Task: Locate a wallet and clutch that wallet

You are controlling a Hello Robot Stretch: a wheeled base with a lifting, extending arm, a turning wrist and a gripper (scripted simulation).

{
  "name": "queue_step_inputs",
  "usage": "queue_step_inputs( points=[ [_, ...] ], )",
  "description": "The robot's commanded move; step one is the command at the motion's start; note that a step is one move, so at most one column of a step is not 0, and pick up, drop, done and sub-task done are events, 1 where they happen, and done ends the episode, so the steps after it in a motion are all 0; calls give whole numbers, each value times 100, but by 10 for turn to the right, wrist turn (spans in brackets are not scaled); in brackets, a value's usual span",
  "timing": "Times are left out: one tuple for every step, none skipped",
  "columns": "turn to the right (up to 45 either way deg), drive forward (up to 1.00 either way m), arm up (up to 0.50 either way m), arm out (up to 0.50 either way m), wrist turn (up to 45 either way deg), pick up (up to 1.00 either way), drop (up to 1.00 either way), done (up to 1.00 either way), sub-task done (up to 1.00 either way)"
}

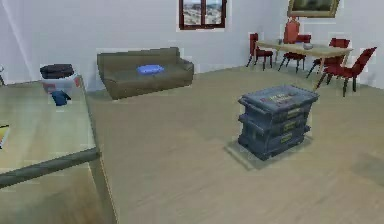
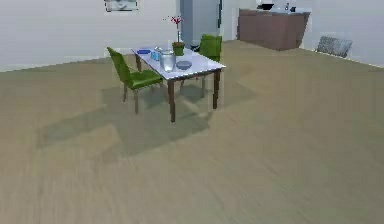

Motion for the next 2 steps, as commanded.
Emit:
queue_step_inputs(
  points=[
    [450,0,0,0,0,0,0,0,0],
    [450,0,0,0,0,0,0,0,0]
  ],
)
